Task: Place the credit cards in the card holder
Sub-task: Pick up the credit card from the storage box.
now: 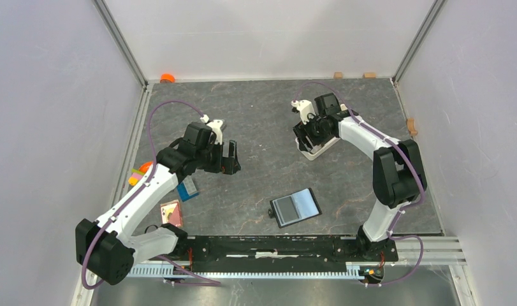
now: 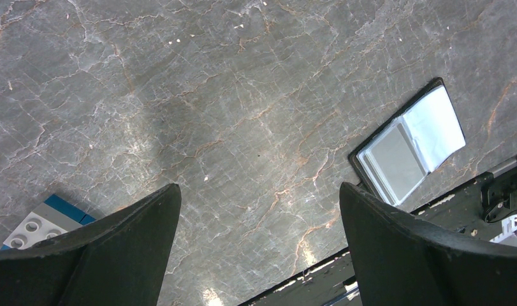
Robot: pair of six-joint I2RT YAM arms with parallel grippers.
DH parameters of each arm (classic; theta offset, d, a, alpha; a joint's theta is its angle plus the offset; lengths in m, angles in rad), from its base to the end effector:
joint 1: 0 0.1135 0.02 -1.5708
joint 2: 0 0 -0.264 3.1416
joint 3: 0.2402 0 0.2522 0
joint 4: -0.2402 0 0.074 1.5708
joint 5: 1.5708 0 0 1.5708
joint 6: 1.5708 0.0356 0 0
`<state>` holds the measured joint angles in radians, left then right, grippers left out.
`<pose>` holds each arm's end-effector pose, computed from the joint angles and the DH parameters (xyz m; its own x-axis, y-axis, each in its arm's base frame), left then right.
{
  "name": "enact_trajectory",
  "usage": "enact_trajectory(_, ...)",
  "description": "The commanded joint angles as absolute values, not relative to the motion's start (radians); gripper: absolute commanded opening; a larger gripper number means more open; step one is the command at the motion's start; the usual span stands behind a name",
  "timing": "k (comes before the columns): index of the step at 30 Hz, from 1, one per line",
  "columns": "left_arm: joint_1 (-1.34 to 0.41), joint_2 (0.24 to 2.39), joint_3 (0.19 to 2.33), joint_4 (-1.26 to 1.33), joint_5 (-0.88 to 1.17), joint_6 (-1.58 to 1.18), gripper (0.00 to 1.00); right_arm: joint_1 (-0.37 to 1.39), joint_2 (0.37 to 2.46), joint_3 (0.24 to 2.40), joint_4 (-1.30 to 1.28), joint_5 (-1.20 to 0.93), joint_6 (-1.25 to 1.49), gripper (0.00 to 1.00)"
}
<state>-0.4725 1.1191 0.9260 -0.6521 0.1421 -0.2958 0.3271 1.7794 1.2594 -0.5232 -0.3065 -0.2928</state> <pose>0.2018 -0.1088 0.2812 -0.7929 0.0812 -0.6039 0.3168 0.9015 -0.2948 0.3483 0.1295 0.2089 -0.6535 -0.5123 -0.5573 -0.6672 0.7376 0.1043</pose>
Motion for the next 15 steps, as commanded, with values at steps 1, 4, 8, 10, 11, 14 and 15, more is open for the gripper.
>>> enact_trajectory(1,-0.468,1.106,0.927,-0.627,0.167,-0.253,1.0,0.339,1.78,1.299,-0.548,-0.353,-0.293,0.67)
enact_trajectory(4,-0.468,1.105,0.927,-0.627,0.167,-0.254,1.0,0.339,1.771,1.301,-0.548,-0.353,-0.291,0.64)
enact_trajectory(8,-0.468,1.106,0.927,-0.627,0.169,-0.254,1.0,0.337,1.77,1.307,-0.555,-0.343,-0.288,0.58)
enact_trajectory(10,-0.468,1.105,0.927,-0.627,0.169,-0.253,1.0,0.331,1.772,1.31,-0.557,-0.341,-0.285,0.55)
enact_trajectory(11,-0.469,1.106,0.926,-0.627,0.169,-0.254,1.0,0.329,1.773,1.311,-0.558,-0.341,-0.283,0.53)
enact_trajectory(14,-0.468,1.106,0.925,-0.624,0.171,-0.254,1.0,0.319,1.774,1.315,-0.561,-0.34,-0.277,0.49)
enact_trajectory(15,-0.468,1.106,0.925,-0.624,0.172,-0.255,1.0,0.315,1.774,1.315,-0.56,-0.341,-0.274,0.46)
